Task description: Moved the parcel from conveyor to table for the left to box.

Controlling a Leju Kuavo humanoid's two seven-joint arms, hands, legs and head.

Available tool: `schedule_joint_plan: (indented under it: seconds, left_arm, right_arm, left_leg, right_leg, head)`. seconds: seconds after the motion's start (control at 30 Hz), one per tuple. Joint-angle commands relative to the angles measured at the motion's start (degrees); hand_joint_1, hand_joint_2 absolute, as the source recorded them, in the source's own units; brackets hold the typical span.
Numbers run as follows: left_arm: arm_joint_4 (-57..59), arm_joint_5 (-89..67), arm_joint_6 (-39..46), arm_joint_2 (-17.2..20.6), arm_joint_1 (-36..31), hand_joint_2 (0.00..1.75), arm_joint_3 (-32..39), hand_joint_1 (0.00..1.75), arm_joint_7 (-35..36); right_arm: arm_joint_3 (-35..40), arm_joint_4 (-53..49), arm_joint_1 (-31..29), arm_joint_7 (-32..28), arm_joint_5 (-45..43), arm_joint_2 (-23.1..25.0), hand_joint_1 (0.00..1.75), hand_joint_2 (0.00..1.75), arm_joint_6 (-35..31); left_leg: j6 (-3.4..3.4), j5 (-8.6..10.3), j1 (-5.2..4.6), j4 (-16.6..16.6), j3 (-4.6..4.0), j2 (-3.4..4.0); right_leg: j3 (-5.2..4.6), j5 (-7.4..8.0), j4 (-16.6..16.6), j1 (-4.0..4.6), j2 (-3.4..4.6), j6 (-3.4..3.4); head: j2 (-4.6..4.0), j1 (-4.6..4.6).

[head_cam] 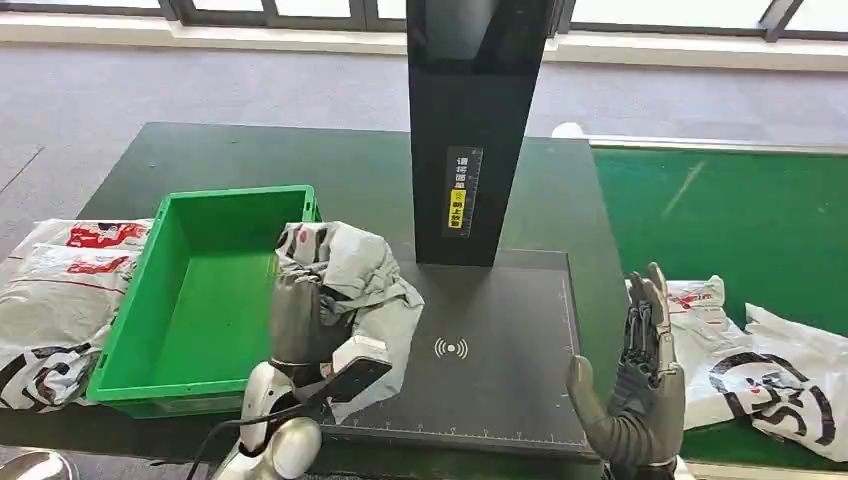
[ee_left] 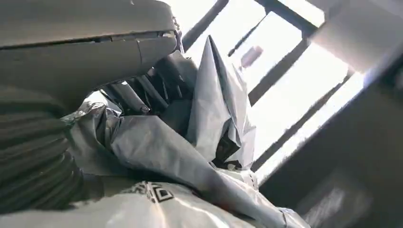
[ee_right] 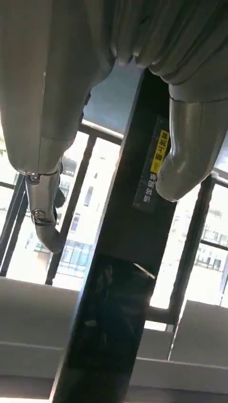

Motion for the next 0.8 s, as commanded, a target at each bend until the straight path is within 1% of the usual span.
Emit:
schedule_joint_plan:
  seconds: [0.03,0.1,0.17,0.47,0.5,0.57,0.6,0.63,0.67,0.7,0.73,0.77,0.8]
  left_arm:
    - [-7.6,4.8,3.4,2.4,1.0,1.75,4.8,1.75,-2.6]
    - [-9.9,7.7,4.8,3.3,0.7,1.75,6.9,1.75,-3.4]
    - [-12.7,11.2,5.5,4.2,0.3,1.75,10.9,1.75,-4.7]
    - [-12.7,11.2,5.5,4.2,0.3,1.75,10.9,1.75,-4.7]
    - [-13.6,11.5,5.5,2.5,-0.1,1.75,15.1,1.75,-6.4]
    - [-12.2,13.9,5.5,2.9,-2.7,1.75,19.7,1.75,-6.0]
    - [-10.5,13.5,5.5,2.9,-4.3,1.75,23.6,1.75,-3.8]
    - [-7.8,11.5,5.5,3.6,-6.5,1.75,27.8,1.75,-2.4]
    - [-6.1,8.6,5.5,2.7,-8.0,1.75,30.7,1.75,-2.2]
    - [-4.0,9.1,5.5,3.3,-9.1,1.75,31.7,1.75,-1.8]
    - [3.5,8.6,1.4,4.7,-13.8,1.75,33.0,1.75,2.4]
    - [6.6,7.3,0.8,5.1,-15.4,1.75,33.5,1.75,3.7]
    - [12.9,4.2,0.8,5.9,-18.7,1.75,34.0,1.75,5.8]
  right_arm:
    - [-3.8,1.5,-0.5,0.1,-0.5,1.9,0.00,1.75,-0.4]
    - [-3.8,1.6,-0.1,0.1,-0.6,1.8,0.00,1.75,-0.8]
    - [-3.5,1.5,0.5,0.1,-1.0,1.9,0.00,1.75,-1.2]
    - [-3.5,1.5,0.5,0.1,-1.0,1.9,0.00,1.75,-1.2]
    - [-3.2,1.5,0.5,0.1,-1.1,2.0,0.00,1.75,-1.3]
    - [-2.9,1.4,0.4,0.1,-1.2,2.6,0.00,1.75,-1.6]
    - [-2.9,1.3,0.3,0.1,-1.0,3.0,0.00,1.75,-1.7]
    - [-2.8,1.1,0.2,0.1,-0.6,3.4,0.00,1.75,-1.7]
    - [-3.0,0.9,0.3,0.1,-0.4,3.7,0.00,1.75,-1.6]
    - [-3.0,0.7,0.3,0.1,-0.2,3.9,0.00,1.75,-1.5]
    - [-3.7,-0.2,0.7,0.1,0.0,4.1,0.00,1.75,-1.6]
    - [-3.9,-0.4,0.9,0.1,0.0,4.0,0.00,1.75,-1.4]
    - [-4.5,-0.6,1.3,0.1,-0.1,3.9,0.00,1.75,-0.9]
  left_leg:
    - [-0.02,0.00,0.02,0.0,0.02,0.02]
    - [-0.04,0.05,0.00,-0.1,0.03,0.11]
    - [-0.04,0.00,0.03,0.0,-0.01,0.12]
    - [-0.02,0.03,0.02,-0.1,0.04,0.05]
    - [-0.02,0.04,0.02,-0.2,0.06,0.07]
    - [-0.03,0.05,0.03,-0.1,0.02,0.08]
    - [-0.04,0.05,0.02,-0.1,-0.02,0.02]
    - [-0.05,0.07,0.03,-0.1,0.00,0.03]
    - [-0.05,0.05,0.02,-0.1,0.01,0.04]
    - [-0.09,0.11,0.03,-0.1,0.01,0.06]
    - [-0.06,0.08,0.02,-0.1,0.02,0.00]
    - [-0.09,0.16,0.03,-0.2,0.04,-0.06]
    - [-0.11,0.24,0.02,-0.2,0.02,-0.16]
  right_leg:
    - [-0.02,-0.01,0.0,0.03,-0.01,-0.03]
    - [-0.05,0.06,-0.1,0.01,0.06,-0.08]
    - [-0.05,0.01,0.0,0.03,0.08,-0.06]
    - [-0.03,0.01,-0.1,0.02,0.01,-0.07]
    - [-0.01,0.03,-0.2,0.03,0.01,-0.08]
    - [-0.05,0.04,-0.1,0.04,0.02,-0.09]
    - [-0.09,0.01,0.0,0.02,-0.01,-0.08]
    - [-0.07,0.03,-0.1,0.03,-0.01,-0.10]
    - [-0.08,0.01,0.0,0.02,0.01,-0.09]
    - [-0.10,0.06,0.0,0.04,0.00,-0.14]
    - [-0.08,0.02,0.0,0.02,-0.04,-0.10]
    - [-0.05,0.06,-0.1,0.04,-0.11,-0.14]
    - [-0.07,0.09,-0.1,0.04,-0.23,-0.17]
  head:
    - [-0.02,0.02]
    - [0.00,0.00]
    - [0.00,0.00]
    - [-0.02,0.00]
    - [0.00,0.00]
    - [0.00,0.00]
    - [0.00,0.00]
    - [0.00,0.00]
    - [-0.02,0.00]
    - [0.00,0.00]
    - [0.00,0.00]
    - [0.00,0.00]
    - [0.00,0.00]
